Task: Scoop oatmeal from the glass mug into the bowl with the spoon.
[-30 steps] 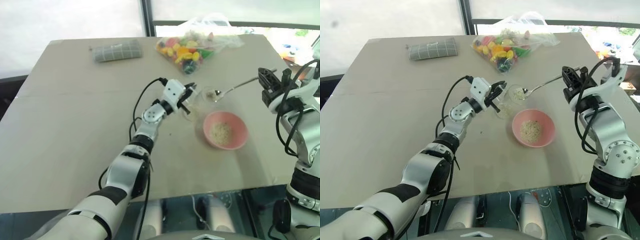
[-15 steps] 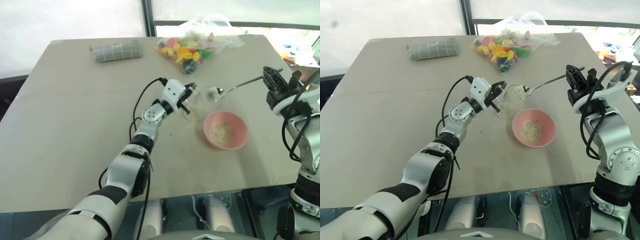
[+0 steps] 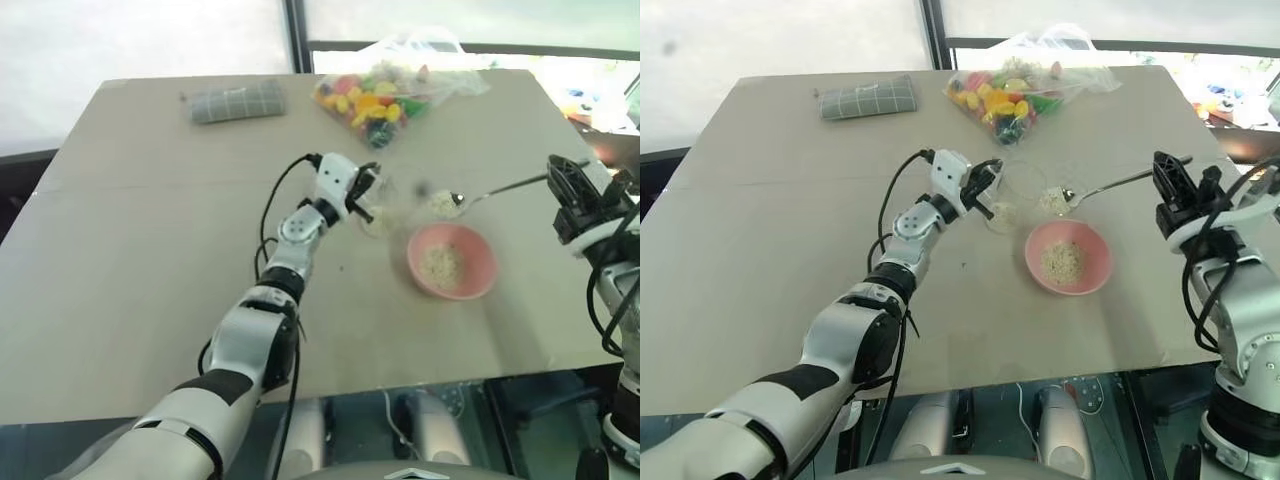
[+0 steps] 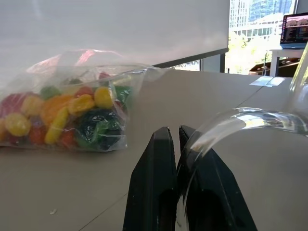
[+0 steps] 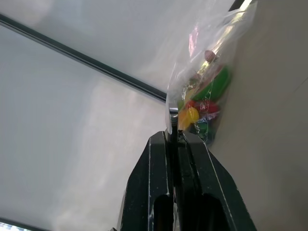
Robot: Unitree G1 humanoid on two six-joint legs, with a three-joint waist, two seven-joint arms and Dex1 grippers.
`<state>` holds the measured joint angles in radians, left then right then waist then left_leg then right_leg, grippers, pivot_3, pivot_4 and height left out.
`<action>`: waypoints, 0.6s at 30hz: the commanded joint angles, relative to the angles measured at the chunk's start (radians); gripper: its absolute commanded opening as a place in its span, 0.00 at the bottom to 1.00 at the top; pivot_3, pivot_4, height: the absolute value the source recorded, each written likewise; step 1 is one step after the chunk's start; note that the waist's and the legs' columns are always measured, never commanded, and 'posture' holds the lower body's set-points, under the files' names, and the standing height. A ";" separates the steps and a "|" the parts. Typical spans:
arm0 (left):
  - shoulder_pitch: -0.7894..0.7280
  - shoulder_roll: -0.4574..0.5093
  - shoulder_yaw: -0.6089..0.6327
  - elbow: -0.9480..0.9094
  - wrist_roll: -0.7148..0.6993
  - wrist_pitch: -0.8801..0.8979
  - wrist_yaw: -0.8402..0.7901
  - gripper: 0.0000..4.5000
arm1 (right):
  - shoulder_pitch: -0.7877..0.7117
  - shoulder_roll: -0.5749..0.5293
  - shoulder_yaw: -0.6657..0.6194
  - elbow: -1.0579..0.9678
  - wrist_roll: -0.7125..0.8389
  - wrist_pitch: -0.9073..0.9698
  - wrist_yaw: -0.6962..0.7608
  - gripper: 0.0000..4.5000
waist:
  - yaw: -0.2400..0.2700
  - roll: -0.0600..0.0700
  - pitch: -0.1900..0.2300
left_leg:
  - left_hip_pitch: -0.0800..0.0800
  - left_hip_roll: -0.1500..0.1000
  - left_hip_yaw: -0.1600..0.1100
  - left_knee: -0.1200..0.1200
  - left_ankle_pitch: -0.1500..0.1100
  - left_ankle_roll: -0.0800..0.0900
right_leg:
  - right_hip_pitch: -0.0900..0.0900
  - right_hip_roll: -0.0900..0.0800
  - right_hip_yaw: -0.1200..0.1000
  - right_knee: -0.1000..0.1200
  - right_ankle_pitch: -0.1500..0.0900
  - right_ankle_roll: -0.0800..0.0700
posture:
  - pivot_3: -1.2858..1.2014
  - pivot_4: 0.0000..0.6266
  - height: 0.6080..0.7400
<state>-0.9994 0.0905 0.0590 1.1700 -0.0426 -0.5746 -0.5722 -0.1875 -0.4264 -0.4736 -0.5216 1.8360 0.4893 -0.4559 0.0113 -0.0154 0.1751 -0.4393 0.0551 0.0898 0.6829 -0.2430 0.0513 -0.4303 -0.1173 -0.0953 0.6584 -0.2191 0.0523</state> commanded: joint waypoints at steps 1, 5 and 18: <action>-0.032 0.015 0.027 -0.011 -0.024 0.002 -0.001 0.03 | 0.038 -0.028 -0.035 -0.073 0.044 -0.019 0.033 0.00 | 0.001 0.000 0.000 | 0.000 0.000 0.000 0.000 0.000 0.000 | 0.000 0.000 0.000 0.000 0.000 0.000 | 0.52 0.24 0.83; -0.031 0.031 0.063 0.001 -0.041 0.028 0.037 0.03 | 0.084 -0.075 -0.042 -0.078 0.029 -0.007 0.058 0.00 | 0.002 0.000 0.000 | 0.000 0.000 0.000 0.000 0.000 0.000 | 0.000 0.000 0.000 0.000 0.000 0.000 | 0.52 0.24 0.83; 0.001 0.052 0.101 -0.014 -0.058 0.034 0.082 0.03 | 0.102 -0.305 -0.002 0.032 -0.123 0.119 0.205 0.00 | 0.002 0.000 0.000 | 0.000 0.000 0.000 0.001 0.000 0.000 | 0.001 0.000 0.000 0.000 0.000 0.000 | 0.52 0.24 0.83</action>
<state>-0.9971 0.1340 0.1484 1.1892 -0.0829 -0.5298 -0.4962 -0.0619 -0.7017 -0.4705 -0.4848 1.7358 0.5911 -0.2869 0.0131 -0.0157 0.1752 -0.4392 0.0548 0.0897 0.6841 -0.2430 0.0513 -0.4297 -0.1172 -0.0953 0.6588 -0.2190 0.0524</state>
